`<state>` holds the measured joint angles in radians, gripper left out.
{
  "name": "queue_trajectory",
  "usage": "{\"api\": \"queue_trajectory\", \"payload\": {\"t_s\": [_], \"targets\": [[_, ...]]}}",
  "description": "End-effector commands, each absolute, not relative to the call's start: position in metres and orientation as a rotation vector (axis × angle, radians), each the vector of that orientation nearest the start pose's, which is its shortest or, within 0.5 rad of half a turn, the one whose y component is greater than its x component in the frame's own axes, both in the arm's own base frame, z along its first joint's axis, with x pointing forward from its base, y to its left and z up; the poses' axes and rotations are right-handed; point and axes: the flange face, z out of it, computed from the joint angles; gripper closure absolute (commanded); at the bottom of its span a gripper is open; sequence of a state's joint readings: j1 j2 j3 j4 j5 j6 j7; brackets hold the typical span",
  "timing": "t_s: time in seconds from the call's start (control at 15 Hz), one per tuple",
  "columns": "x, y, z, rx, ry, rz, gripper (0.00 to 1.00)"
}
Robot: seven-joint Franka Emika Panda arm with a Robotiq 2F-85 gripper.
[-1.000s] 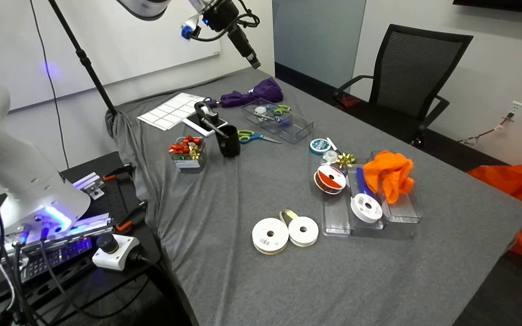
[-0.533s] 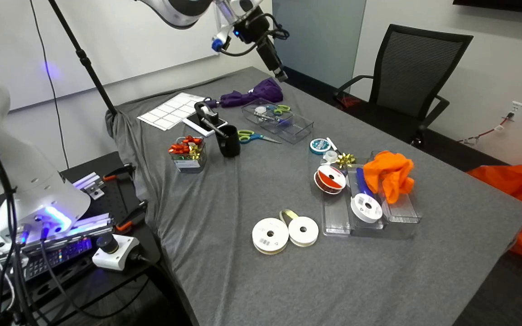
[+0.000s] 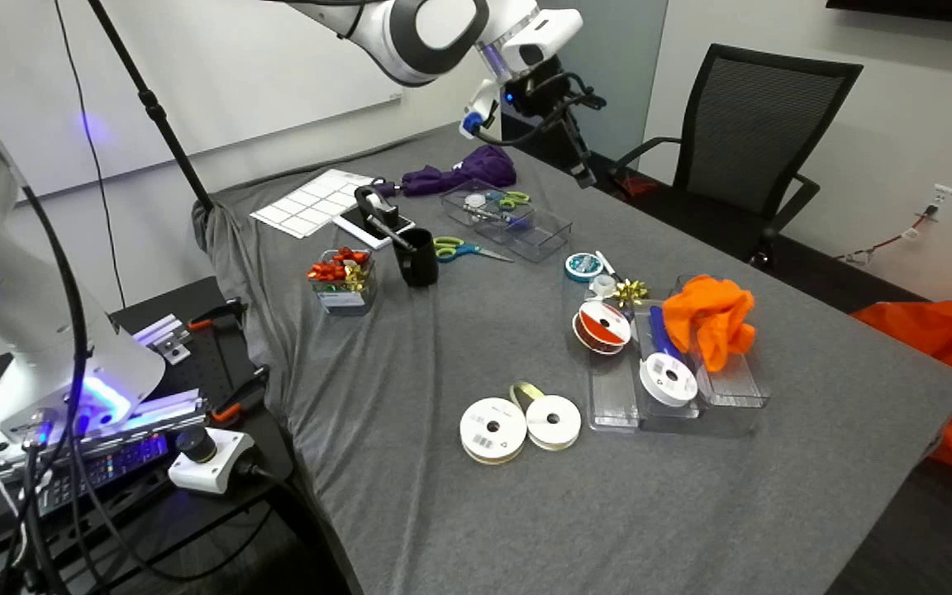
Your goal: Move one of the orange gloves to the clear container next to the purple umbrella
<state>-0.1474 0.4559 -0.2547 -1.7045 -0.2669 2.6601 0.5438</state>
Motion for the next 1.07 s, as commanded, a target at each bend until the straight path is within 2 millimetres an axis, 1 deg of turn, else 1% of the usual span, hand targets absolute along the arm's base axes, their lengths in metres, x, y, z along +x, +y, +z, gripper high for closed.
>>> {"api": "queue_trajectory", "payload": {"t_s": [0.0, 0.2, 0.4, 0.47, 0.53, 0.6, 0.67, 0.8, 1.0], "targets": [[0.684, -0.284, 0.379, -3.103, 1.157, -0.966, 0.00], [0.688, -0.319, 0.369, -3.128, 1.174, -1.010, 0.00], [0.692, -0.344, 0.356, -3.155, 1.207, -1.053, 0.00], [0.692, -0.354, 0.346, -3.191, 1.220, -1.050, 0.00], [0.692, -0.360, 0.341, -3.207, 1.233, -1.054, 0.00], [0.684, -0.346, 0.351, -3.174, 1.243, -1.010, 0.00], [0.685, -0.353, 0.345, -3.191, 1.250, -1.012, 0.00], [0.687, -0.358, 0.338, -3.207, 1.249, -1.015, 0.00], [0.690, -0.357, 0.339, -3.207, 1.242, -1.030, 0.00]]}}
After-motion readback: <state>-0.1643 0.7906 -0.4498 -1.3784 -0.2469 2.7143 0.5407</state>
